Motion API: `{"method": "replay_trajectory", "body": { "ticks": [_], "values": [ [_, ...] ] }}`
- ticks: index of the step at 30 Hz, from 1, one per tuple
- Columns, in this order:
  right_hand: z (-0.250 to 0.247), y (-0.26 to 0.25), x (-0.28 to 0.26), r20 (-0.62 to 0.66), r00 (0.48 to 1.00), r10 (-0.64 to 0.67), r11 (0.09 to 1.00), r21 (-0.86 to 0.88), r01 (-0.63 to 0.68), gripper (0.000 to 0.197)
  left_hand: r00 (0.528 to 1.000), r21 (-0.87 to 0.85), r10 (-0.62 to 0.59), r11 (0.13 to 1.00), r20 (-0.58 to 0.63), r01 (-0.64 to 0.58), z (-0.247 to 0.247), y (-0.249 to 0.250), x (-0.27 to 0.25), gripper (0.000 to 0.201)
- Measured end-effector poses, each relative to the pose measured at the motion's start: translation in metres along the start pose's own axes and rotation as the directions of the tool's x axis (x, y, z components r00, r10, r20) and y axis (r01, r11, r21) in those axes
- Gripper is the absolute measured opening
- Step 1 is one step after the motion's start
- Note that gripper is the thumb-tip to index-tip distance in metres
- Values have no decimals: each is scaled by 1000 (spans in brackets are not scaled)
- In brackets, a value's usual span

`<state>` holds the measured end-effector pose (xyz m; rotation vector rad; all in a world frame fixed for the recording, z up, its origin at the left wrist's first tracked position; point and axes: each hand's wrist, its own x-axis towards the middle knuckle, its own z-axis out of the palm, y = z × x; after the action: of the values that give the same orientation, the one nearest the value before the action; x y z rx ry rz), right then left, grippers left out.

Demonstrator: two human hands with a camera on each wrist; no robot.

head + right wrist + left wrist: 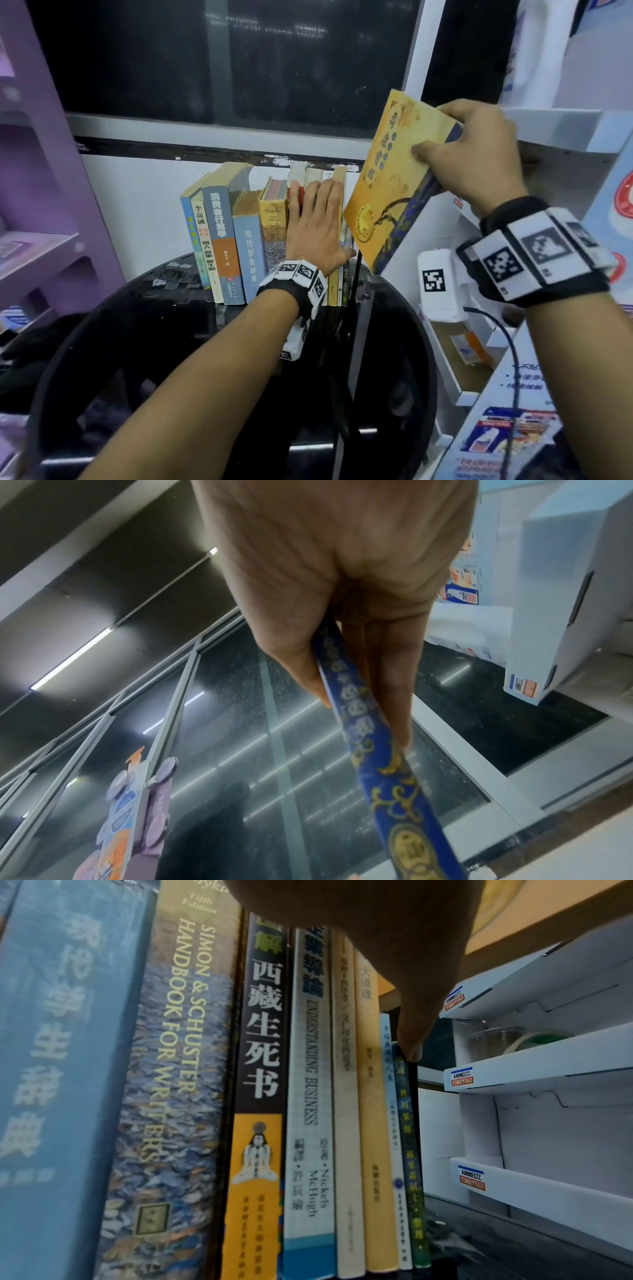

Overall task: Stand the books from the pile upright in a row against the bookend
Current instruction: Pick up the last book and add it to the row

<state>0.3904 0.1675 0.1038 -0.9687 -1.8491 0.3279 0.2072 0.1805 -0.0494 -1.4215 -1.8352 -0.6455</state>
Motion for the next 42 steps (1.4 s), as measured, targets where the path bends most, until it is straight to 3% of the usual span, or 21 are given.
{"method": "replay_trajectory", "body": {
  "ticks": [3,13,20,26,38,42],
  "values": [
    [17,5,4,-43,999,-20,999,-39,18,22,1000,2,8,1000,26,-8,-3,-1,0,106],
    [55,32,9,-147,986,78,983,-155,-101,27,998,53,28,998,53,-31,1,-7,-1,117],
    [80,37,1,-92,991,93,971,-212,-111,35,998,62,28,998,55,-32,0,-9,-2,119],
    [99,49,-4,0,993,119,982,-148,-117,47,998,78,42,996,53,-46,0,-11,-2,122],
    [117,70,-18,100,992,72,988,-147,-57,41,995,87,62,994,79,-69,-5,-14,1,123],
    [120,75,-16,169,980,107,979,-187,-74,49,988,98,115,987,102,-125,-9,-20,5,123]
  ]
}}
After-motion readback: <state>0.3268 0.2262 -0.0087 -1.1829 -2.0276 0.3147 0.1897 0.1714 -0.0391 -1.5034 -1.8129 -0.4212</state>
